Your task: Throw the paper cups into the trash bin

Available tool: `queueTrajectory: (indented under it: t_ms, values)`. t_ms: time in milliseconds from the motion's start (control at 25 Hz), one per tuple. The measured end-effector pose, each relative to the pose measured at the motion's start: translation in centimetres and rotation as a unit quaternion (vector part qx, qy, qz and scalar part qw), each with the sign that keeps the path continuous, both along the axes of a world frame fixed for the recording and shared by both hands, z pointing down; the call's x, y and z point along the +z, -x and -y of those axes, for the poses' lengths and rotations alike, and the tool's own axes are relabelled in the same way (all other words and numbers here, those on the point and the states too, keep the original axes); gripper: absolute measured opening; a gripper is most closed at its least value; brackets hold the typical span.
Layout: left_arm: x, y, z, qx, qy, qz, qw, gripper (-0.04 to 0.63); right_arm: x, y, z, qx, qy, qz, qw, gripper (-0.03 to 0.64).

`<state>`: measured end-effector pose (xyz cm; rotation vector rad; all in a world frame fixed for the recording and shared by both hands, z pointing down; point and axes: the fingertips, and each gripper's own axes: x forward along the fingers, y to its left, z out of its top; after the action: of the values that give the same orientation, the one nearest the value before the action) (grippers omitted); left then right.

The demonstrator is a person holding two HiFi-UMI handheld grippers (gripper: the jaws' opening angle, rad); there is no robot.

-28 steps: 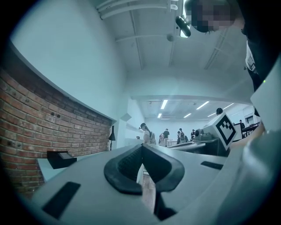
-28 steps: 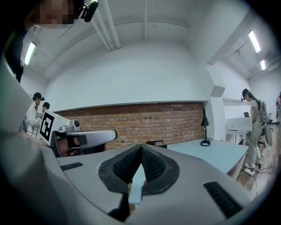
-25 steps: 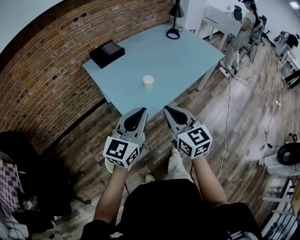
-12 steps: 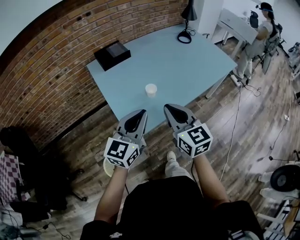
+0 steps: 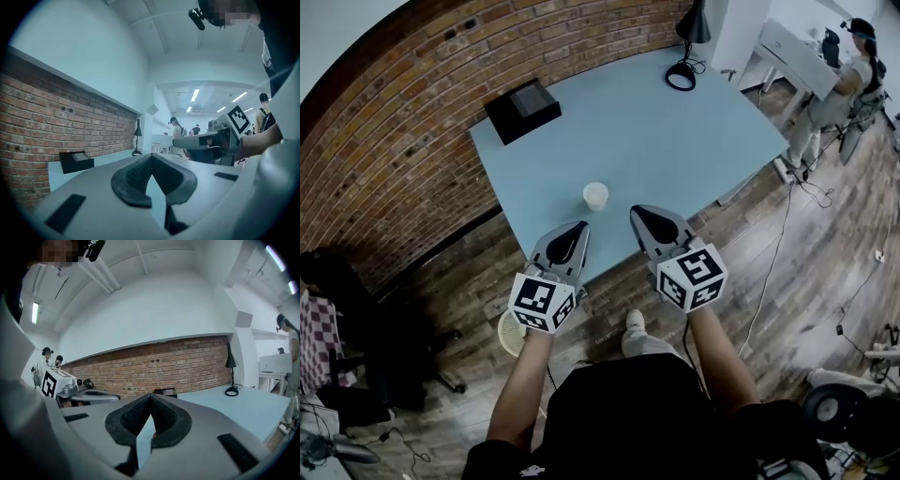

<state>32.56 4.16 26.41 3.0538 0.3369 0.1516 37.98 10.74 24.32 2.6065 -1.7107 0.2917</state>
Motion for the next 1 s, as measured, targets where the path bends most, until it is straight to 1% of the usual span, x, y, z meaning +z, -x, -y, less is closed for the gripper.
queueTrajectory:
  t_ms: [400, 560, 800, 840, 880, 920, 1000]
  values:
    - [5.8, -6.8, 0.7, -0.023, -0.005, 0.063, 0.9977, 0.002, 3.2, -6.5, 0.4, -0.034, 0.02, 0.034, 0.999, 0.005]
    - [8.7, -9.2, 1.2, -0.032, -0.027, 0.096, 0.9945, 0.002, 4.7, -8.7, 0.7, -0.041, 0.023, 0.05, 0.998, 0.005]
    - [13.4, -12.2, 1.6, -0.038, -0.055, 0.147, 0.9868, 0.004, 7.1, -11.0, 1.1, -0.053, 0.029, 0.073, 0.995, 0.005]
    - [14.1, -12.6, 1.7, -0.038, -0.059, 0.155, 0.9854, 0.011, 7.5, -11.4, 1.2, -0.054, 0.031, 0.077, 0.995, 0.005]
    - [14.7, -13.1, 1.8, -0.039, -0.063, 0.164, 0.9837, 0.035, 8.0, -11.8, 1.2, -0.053, 0.033, 0.082, 0.995, 0.005]
    - [15.4, -13.5, 1.9, -0.04, -0.067, 0.173, 0.9819, 0.08, 8.4, -12.3, 1.1, -0.052, 0.034, 0.086, 0.994, 0.005]
    - [16.6, -14.2, 2.1, -0.043, -0.077, 0.189, 0.978, 0.124, 9.2, -13.1, 1.1, -0.049, 0.036, 0.095, 0.994, 0.005]
